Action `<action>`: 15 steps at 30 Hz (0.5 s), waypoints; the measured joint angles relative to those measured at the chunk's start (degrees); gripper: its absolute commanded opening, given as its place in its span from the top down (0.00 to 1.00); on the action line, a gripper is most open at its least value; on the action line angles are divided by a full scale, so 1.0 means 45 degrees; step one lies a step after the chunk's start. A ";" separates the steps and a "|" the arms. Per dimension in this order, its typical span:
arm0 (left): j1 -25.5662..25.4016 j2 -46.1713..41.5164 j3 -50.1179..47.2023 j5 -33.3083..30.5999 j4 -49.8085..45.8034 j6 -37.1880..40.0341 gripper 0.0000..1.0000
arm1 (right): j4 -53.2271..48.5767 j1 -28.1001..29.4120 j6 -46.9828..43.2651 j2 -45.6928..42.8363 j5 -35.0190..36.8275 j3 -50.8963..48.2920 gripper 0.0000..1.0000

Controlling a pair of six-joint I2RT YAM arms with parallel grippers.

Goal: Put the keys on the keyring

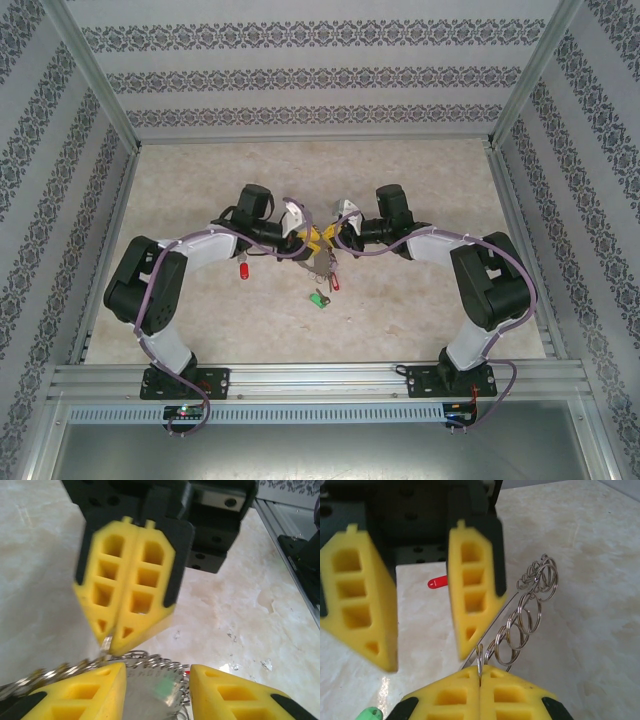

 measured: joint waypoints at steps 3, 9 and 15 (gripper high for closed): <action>-0.0486 -0.0131 -0.0466 -0.0622 0.0656 -0.0010 0.62 | 0.0000 -0.0005 -0.0015 -0.0010 -0.0044 0.0000 1.00; -0.0724 -0.0384 -0.1598 -0.1739 0.2419 -0.0403 0.63 | 0.0000 -0.0005 -0.0107 -0.0010 -0.0049 -0.0005 1.00; -0.0724 -0.1039 -0.2273 -0.2521 0.3730 -0.0831 0.61 | 0.0000 -0.0024 -0.0112 -0.0015 -0.0049 -0.0005 1.00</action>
